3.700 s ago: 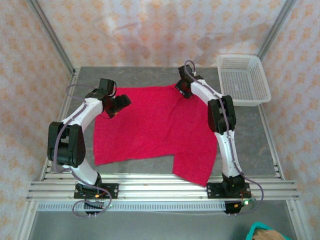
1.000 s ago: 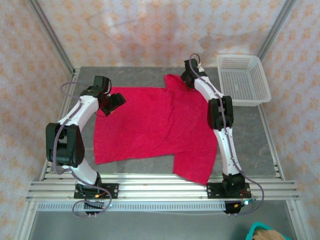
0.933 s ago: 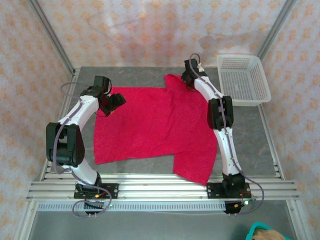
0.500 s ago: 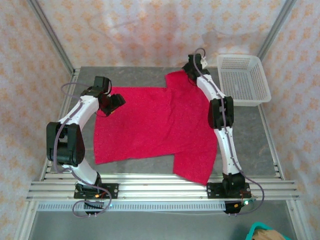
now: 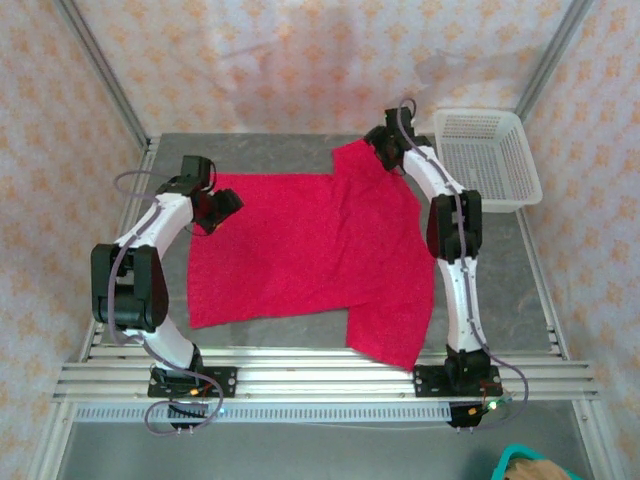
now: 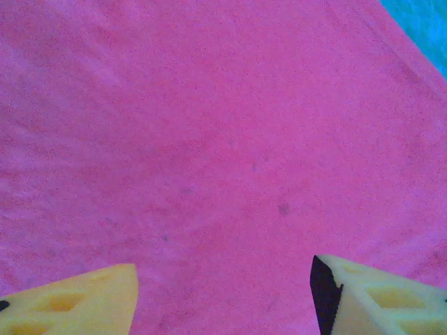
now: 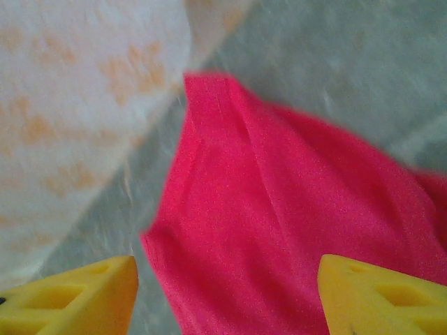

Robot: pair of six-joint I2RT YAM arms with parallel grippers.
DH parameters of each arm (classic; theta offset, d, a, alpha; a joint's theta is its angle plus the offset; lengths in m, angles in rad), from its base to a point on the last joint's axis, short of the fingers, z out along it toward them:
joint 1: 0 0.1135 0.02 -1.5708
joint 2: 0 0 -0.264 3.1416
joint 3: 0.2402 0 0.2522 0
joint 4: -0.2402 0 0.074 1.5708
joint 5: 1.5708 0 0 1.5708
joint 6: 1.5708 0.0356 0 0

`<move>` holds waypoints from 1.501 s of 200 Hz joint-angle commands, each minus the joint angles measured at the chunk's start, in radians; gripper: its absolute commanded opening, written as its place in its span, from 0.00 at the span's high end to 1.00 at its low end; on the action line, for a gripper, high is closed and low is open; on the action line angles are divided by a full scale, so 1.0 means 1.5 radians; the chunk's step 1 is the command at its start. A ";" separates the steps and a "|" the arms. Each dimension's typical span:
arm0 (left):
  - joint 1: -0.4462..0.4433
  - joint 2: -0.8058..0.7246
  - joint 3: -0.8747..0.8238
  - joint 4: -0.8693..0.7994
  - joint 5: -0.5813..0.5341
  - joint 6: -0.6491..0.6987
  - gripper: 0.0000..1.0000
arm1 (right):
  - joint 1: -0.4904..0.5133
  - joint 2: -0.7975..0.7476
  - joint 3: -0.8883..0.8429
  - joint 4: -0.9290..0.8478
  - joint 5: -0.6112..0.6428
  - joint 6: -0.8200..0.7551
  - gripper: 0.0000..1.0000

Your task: Fold the inside-out t-shirt

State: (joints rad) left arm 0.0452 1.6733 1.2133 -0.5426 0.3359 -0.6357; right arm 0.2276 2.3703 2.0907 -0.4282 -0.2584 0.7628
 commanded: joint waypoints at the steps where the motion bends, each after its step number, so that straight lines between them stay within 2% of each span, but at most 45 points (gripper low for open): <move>1: 0.043 0.064 0.002 0.029 0.008 -0.023 0.33 | 0.022 -0.140 -0.167 -0.001 0.028 -0.030 0.29; 27: 0.055 0.147 0.061 0.012 0.003 -0.018 0.33 | 0.022 -0.189 -0.324 0.068 0.038 -0.009 0.29; 69: 0.057 0.303 0.173 0.003 -0.003 -0.037 0.33 | 0.019 -0.121 -0.348 0.121 0.030 0.037 0.28; 128: 0.057 0.472 0.370 -0.046 -0.009 -0.045 0.33 | 0.002 0.047 -0.140 0.024 0.086 0.059 0.28; 170: 0.066 0.518 0.503 -0.095 -0.031 -0.025 0.33 | -0.009 0.116 0.057 -0.059 0.152 0.045 0.27; 199: 0.067 0.470 0.533 -0.109 -0.027 0.002 0.23 | -0.010 0.142 0.214 -0.159 0.125 -0.001 0.27; 226: 0.065 0.332 0.445 -0.107 -0.044 0.016 0.18 | 0.013 0.055 0.188 -0.185 0.095 -0.071 0.24; 256: 0.073 0.111 0.245 -0.118 -0.107 0.015 0.22 | 0.061 -0.114 -0.002 -0.199 0.110 -0.152 0.20; 282: 0.096 -0.041 0.051 -0.129 -0.102 0.009 0.30 | 0.094 -0.278 -0.242 -0.187 0.133 -0.176 0.19; 300: 0.127 -0.114 -0.066 -0.113 -0.071 0.009 0.38 | 0.108 -0.397 -0.408 -0.161 0.154 -0.170 0.19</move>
State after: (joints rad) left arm 0.1822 1.5738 1.3235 -0.6708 0.2306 -0.6254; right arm 0.3786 1.9648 1.7229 -0.6552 -0.0971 0.5529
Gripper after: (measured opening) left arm 0.659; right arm 0.814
